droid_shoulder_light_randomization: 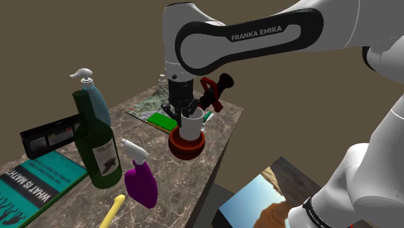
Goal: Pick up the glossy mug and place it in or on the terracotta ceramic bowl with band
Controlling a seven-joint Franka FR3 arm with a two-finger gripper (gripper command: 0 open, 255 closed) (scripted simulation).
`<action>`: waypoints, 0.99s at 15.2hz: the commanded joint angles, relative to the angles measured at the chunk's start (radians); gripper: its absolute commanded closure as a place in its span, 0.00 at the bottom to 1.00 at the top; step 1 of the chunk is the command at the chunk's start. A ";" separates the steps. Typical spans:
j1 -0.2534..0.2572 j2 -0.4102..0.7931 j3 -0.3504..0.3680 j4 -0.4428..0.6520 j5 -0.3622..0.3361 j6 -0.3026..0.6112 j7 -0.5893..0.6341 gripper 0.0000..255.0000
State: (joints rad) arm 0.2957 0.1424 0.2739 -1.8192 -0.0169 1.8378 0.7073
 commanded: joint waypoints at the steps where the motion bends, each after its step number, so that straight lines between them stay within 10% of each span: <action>1: 0.000 0.002 0.000 -0.003 -0.001 0.006 0.000 1.00; 6: 0.000 0.002 0.000 -0.003 -0.001 0.006 0.000 1.00; 7: 0.000 0.002 0.000 -0.003 -0.001 0.005 0.000 0.00; 15: 0.000 0.001 0.000 0.096 0.000 -0.095 -0.001 0.00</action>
State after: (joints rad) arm 0.2958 0.1371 0.2744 -1.7591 -0.0151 1.7746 0.7065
